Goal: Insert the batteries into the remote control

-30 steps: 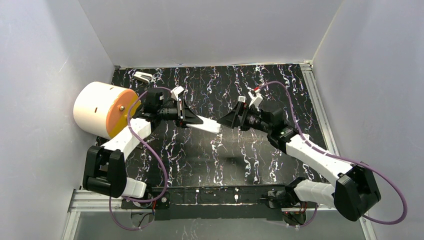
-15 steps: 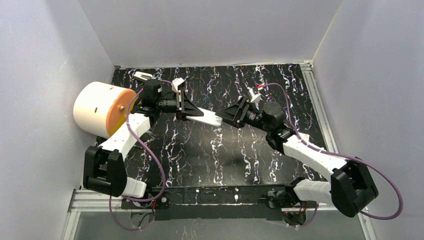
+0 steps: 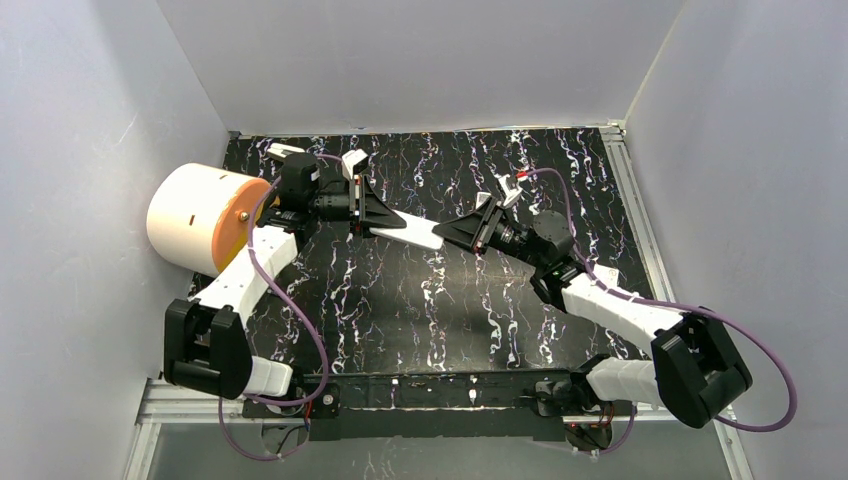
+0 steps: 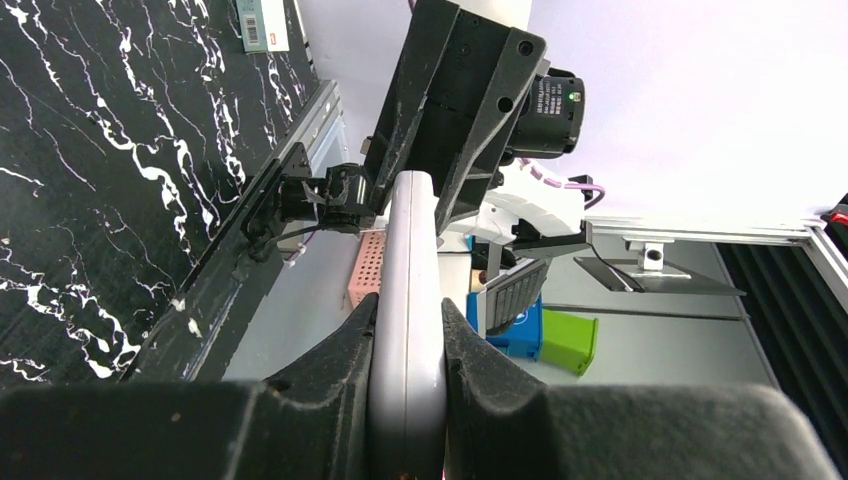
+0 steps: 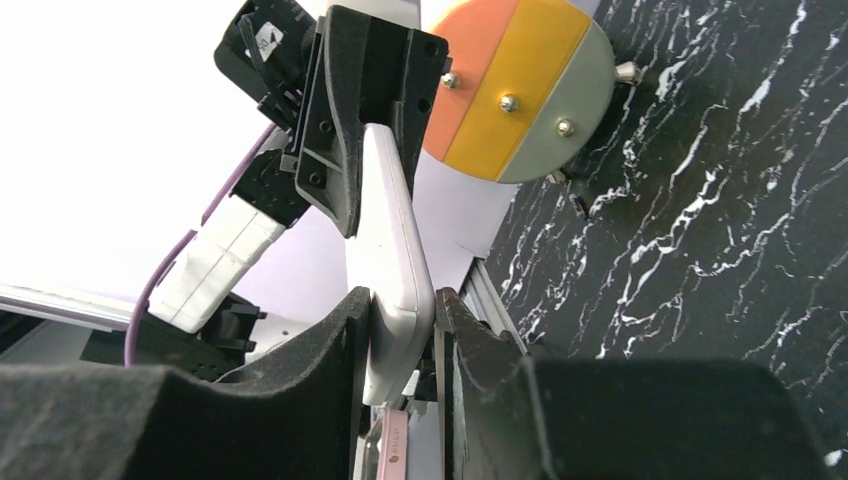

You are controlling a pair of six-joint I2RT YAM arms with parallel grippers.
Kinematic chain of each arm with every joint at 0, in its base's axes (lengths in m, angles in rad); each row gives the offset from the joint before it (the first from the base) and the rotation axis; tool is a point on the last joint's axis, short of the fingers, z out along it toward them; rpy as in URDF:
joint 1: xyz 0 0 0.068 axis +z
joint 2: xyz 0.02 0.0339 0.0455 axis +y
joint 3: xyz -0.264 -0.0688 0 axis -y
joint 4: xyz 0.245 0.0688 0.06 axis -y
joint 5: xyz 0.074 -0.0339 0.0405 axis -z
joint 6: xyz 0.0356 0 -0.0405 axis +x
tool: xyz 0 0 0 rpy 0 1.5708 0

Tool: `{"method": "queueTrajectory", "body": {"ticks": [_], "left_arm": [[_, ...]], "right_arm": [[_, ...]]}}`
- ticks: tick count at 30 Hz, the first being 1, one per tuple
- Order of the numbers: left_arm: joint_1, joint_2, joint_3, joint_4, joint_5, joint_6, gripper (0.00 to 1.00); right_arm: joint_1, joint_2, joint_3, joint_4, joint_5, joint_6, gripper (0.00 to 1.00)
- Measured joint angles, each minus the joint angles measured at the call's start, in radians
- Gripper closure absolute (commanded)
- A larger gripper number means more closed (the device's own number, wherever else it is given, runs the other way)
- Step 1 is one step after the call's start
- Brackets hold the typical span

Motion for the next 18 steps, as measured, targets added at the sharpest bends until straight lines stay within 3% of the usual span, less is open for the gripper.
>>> {"method": "queueTrajectory", "body": {"ticks": [8, 18], "left_arm": [[0.000, -0.018, 0.017, 0.017, 0.009, -0.013, 1.00], [-0.007, -0.066, -0.019, 0.132, -0.037, -0.033, 1.00]], "right_arm": [[-0.002, 0.009, -0.036, 0.150, -0.004, 0.056, 0.74], [0.016, 0.057, -0.011, 0.215, 0.036, 0.072, 0.79]]}}
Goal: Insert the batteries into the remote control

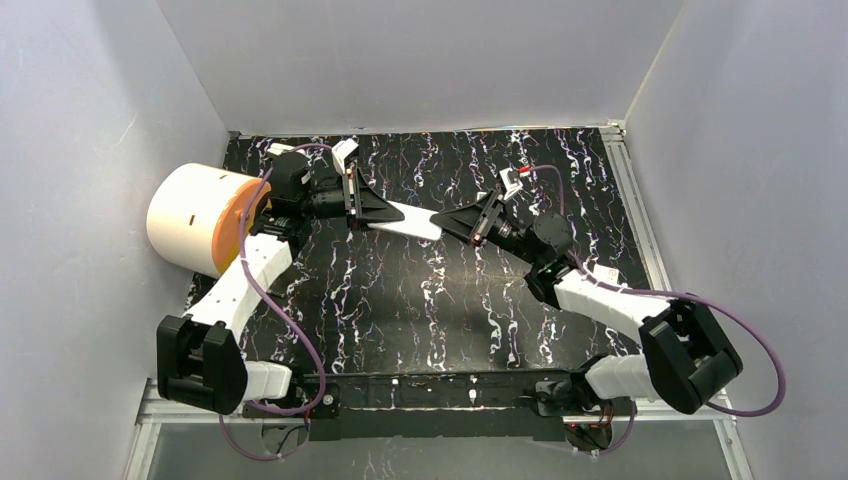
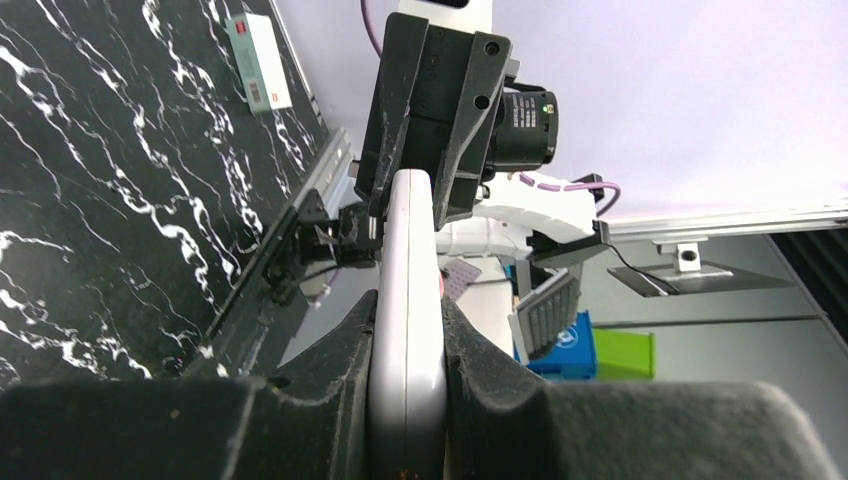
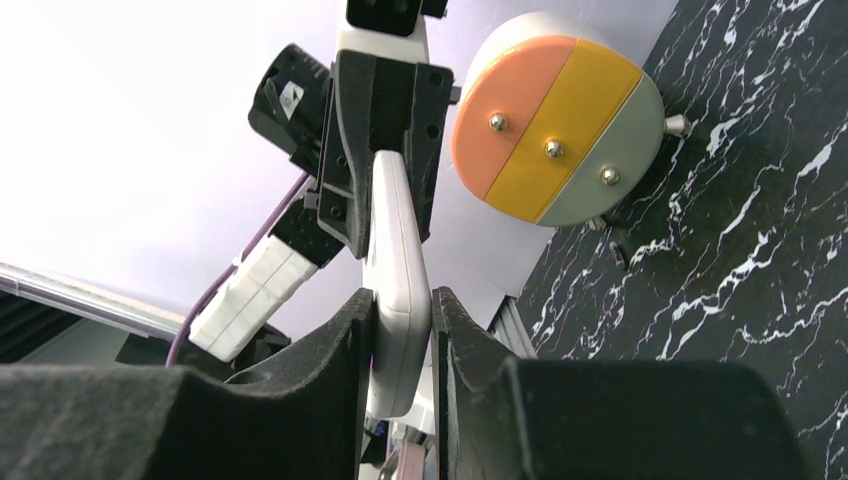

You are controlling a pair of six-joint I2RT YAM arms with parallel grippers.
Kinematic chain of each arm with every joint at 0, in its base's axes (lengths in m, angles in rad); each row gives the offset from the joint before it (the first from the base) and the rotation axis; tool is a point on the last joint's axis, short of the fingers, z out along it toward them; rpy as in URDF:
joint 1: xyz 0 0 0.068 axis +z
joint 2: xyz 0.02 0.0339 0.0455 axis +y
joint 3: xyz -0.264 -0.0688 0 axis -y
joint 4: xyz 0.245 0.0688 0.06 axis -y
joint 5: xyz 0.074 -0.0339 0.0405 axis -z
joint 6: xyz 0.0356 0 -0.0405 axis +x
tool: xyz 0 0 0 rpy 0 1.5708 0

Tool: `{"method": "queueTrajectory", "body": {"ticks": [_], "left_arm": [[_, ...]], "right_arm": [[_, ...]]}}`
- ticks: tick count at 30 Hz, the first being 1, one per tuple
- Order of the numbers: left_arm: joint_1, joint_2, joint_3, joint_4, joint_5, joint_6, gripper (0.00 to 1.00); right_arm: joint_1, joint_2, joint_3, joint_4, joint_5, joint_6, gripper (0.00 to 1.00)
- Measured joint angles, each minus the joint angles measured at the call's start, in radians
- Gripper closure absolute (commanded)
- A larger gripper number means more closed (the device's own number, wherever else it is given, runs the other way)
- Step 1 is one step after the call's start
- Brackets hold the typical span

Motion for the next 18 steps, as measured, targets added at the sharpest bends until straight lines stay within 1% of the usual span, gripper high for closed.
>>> {"method": "queueTrajectory", "body": {"ticks": [8, 13, 15, 17, 18], "left_arm": [[0.000, -0.018, -0.037, 0.044, -0.099, 0.029, 1.00], [0.000, -0.020, -0.043, 0.042, -0.152, 0.048, 1.00], [0.000, -0.026, -0.043, 0.023, -0.159, 0.066, 1.00], [0.000, -0.031, -0.040, 0.005, -0.156, 0.080, 1.00], [0.000, -0.032, -0.037, 0.000, -0.150, 0.085, 1.00]], "right_arm": [[0.021, 0.095, 0.060, 0.019, 0.072, -0.003, 0.85], [0.029, 0.115, 0.079, -0.002, 0.130, -0.024, 0.86], [0.036, 0.103, 0.079, -0.032, 0.145, -0.040, 0.82], [0.040, 0.074, 0.080, -0.082, 0.150, -0.060, 0.70], [0.041, 0.056, 0.080, -0.106, 0.150, -0.068, 0.61]]}}
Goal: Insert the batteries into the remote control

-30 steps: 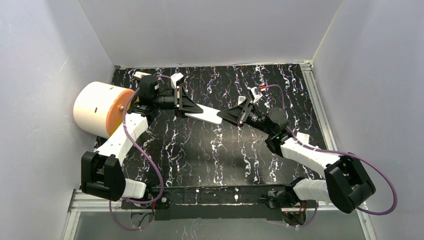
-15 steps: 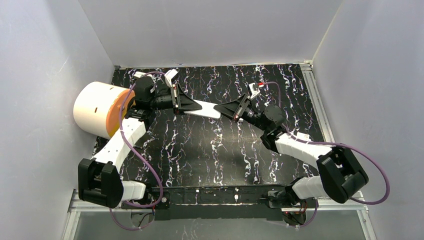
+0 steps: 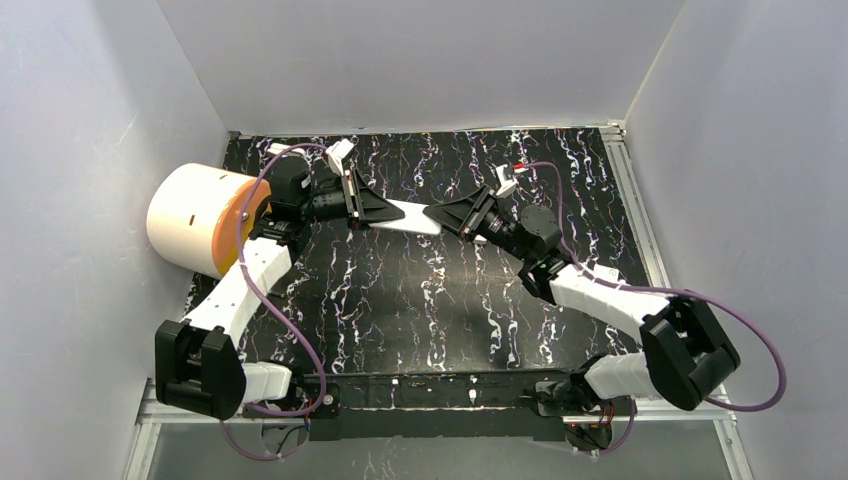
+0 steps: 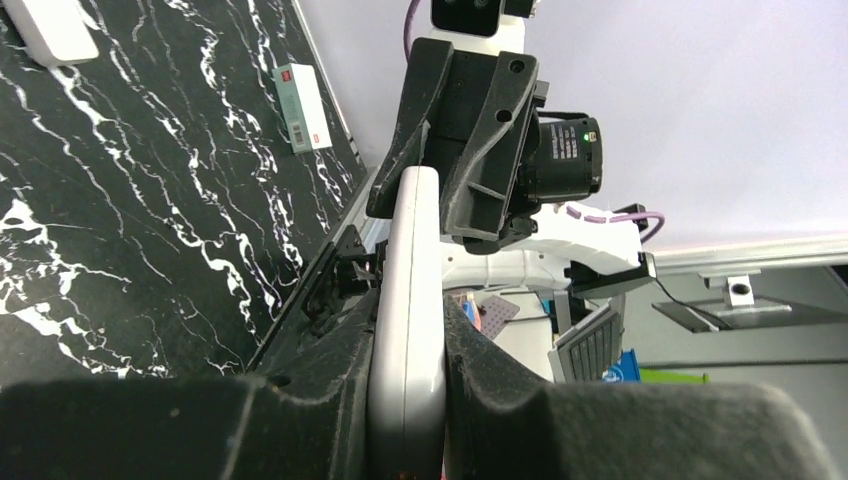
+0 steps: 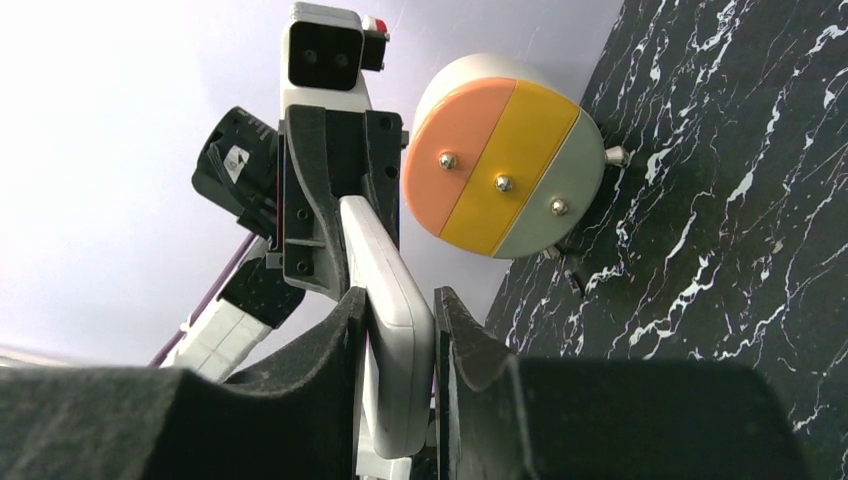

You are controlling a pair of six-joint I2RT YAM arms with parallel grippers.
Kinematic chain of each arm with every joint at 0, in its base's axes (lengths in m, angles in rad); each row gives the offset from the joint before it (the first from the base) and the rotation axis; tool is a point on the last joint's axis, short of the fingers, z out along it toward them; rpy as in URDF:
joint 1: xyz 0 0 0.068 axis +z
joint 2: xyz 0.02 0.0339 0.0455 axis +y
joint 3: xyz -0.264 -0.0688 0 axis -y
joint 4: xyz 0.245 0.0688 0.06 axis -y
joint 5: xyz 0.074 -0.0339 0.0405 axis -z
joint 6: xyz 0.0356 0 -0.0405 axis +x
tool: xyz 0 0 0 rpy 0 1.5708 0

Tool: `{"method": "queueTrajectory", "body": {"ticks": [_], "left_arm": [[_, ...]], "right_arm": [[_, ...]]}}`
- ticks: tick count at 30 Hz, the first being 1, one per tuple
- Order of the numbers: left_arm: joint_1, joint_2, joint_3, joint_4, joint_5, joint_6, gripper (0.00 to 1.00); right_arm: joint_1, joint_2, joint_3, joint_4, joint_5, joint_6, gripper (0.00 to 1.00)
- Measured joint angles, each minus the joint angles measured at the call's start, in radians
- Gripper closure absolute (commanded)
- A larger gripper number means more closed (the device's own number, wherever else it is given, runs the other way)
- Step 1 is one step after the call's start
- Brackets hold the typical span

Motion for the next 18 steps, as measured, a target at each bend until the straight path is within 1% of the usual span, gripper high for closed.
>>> {"method": "queueTrajectory", "body": {"ticks": [1, 4, 5, 7, 10, 12, 16, 18], "left_arm": [[0.000, 0.000, 0.004, -0.003, 0.007, 0.005, 1.00], [-0.015, 0.000, 0.018, -0.011, 0.035, 0.027, 1.00], [-0.024, 0.002, 0.020, -0.020, 0.047, 0.038, 1.00], [-0.034, 0.006, 0.020, -0.036, 0.082, 0.056, 1.00], [-0.035, 0.010, 0.020, -0.053, 0.127, 0.087, 1.00], [-0.035, 0.010, 0.021, -0.056, 0.158, 0.111, 1.00], [-0.035, 0.008, 0.022, -0.057, 0.219, 0.162, 1.00], [-0.035, -0.002, 0.022, -0.058, 0.246, 0.187, 1.00]], "right_arm": [[0.000, -0.015, 0.000, -0.018, -0.002, -0.006, 0.52], [0.000, -0.065, 0.000, -0.075, -0.029, -0.044, 0.31], [-0.005, -0.082, 0.000, -0.092, -0.051, -0.063, 0.25], [-0.021, -0.113, 0.000, -0.119, -0.111, -0.103, 0.19], [-0.065, -0.122, 0.044, -0.169, -0.261, -0.203, 0.18], [-0.080, -0.113, 0.104, -0.241, -0.371, -0.298, 0.19], [-0.079, -0.103, 0.230, -0.436, -0.569, -0.524, 0.26], [-0.078, -0.096, 0.275, -0.518, -0.635, -0.616, 0.33]]}}
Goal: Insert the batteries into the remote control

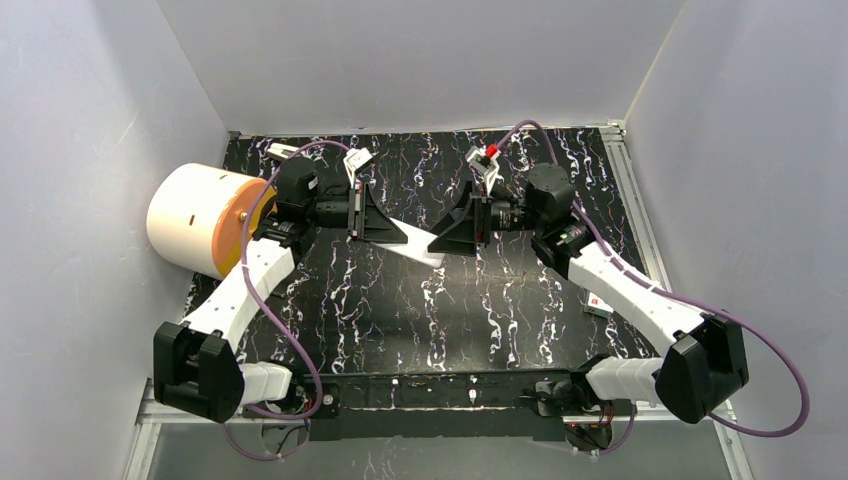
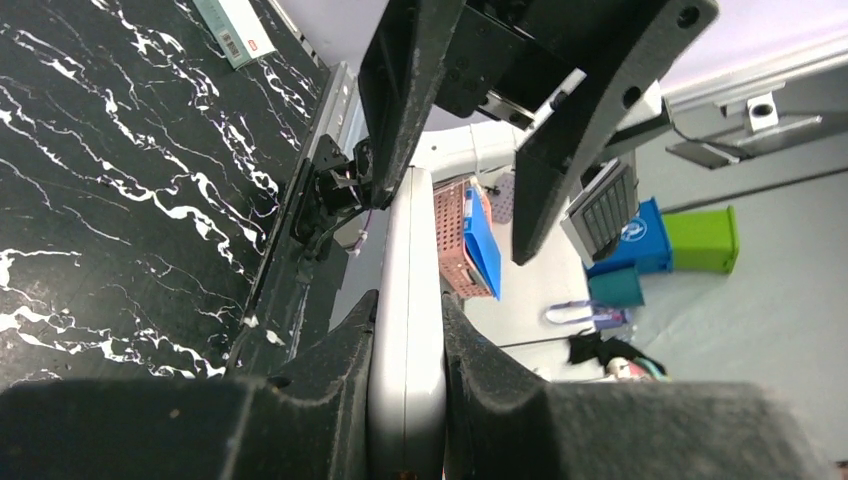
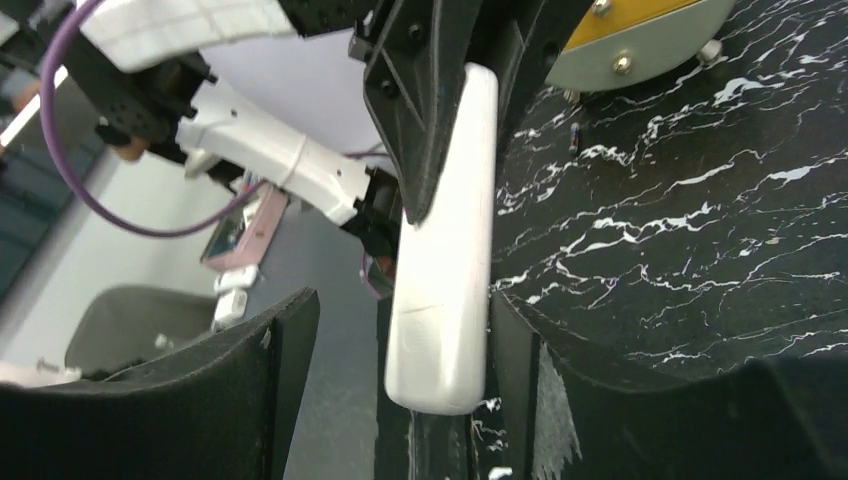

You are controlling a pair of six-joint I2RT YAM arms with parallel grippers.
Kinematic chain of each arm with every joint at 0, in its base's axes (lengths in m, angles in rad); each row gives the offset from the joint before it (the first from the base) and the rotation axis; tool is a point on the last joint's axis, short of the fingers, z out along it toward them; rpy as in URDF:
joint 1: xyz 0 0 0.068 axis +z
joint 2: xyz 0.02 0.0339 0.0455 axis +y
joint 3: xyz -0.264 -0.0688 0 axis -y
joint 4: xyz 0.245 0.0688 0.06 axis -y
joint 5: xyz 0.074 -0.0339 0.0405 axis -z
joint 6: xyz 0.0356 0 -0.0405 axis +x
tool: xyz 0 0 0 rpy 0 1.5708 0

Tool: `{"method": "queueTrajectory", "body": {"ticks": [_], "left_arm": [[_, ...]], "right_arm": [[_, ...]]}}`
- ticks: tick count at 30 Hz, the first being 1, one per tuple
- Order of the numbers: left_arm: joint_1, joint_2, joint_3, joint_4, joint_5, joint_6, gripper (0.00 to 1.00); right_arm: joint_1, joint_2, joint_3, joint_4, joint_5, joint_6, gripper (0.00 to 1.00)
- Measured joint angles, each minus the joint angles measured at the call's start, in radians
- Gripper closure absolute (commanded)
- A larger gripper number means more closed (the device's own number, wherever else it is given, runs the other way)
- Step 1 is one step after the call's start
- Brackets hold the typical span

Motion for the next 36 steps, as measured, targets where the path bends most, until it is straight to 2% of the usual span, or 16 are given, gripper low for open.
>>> {"method": "queueTrajectory", "body": {"ticks": [5, 11, 15, 19, 21, 22, 24, 25, 28, 29, 30, 31, 36], "left_arm": [[0.000, -0.046, 0.000, -0.002, 0.027, 0.048, 1.00], [0.004, -0.073, -0.010, -0.023, 0.029, 0.101, 1.00], [0.010, -0.082, -0.009, -0.044, 0.028, 0.145, 1.00], [0.022, -0.096, 0.002, -0.163, -0.001, 0.249, 1.00], [0.027, -0.097, 0.004, -0.201, -0.012, 0.279, 0.98], [0.030, -0.098, 0.006, -0.218, -0.021, 0.294, 0.94], [0.030, -0.103, 0.011, -0.255, -0.043, 0.323, 0.83], [0.030, -0.106, 0.014, -0.271, -0.053, 0.337, 0.73], [0.029, -0.122, 0.049, -0.364, -0.126, 0.394, 0.33], [0.023, -0.127, 0.064, -0.394, -0.161, 0.410, 0.16], [0.016, -0.135, 0.074, -0.420, -0.197, 0.425, 0.07], [0.010, -0.146, 0.080, -0.441, -0.233, 0.437, 0.02], [0.001, -0.219, 0.082, -0.510, -0.444, 0.458, 0.02]], "right_arm": [[0.001, 0.048, 0.056, -0.118, -0.114, -0.126, 0.49], [0.017, 0.103, 0.082, -0.170, -0.187, -0.154, 0.66], [0.032, 0.125, 0.100, -0.188, -0.191, -0.148, 0.76], [0.047, 0.170, 0.101, -0.161, -0.193, -0.097, 0.84], [0.050, 0.192, 0.101, -0.145, -0.196, -0.069, 0.93], [0.051, 0.203, 0.101, -0.137, -0.198, -0.056, 0.97], [0.052, 0.220, 0.101, -0.124, -0.201, -0.038, 0.99], [0.052, 0.224, 0.101, -0.122, -0.201, -0.035, 0.99], [0.061, 0.223, 0.101, -0.103, -0.159, -0.037, 0.99], [0.067, 0.221, 0.100, -0.090, -0.129, -0.039, 0.99], [0.074, 0.219, 0.096, -0.072, -0.090, -0.040, 0.99], [0.082, 0.211, 0.087, -0.056, -0.050, -0.042, 0.99], [0.085, 0.122, 0.009, -0.064, 0.124, -0.079, 0.99]]}}
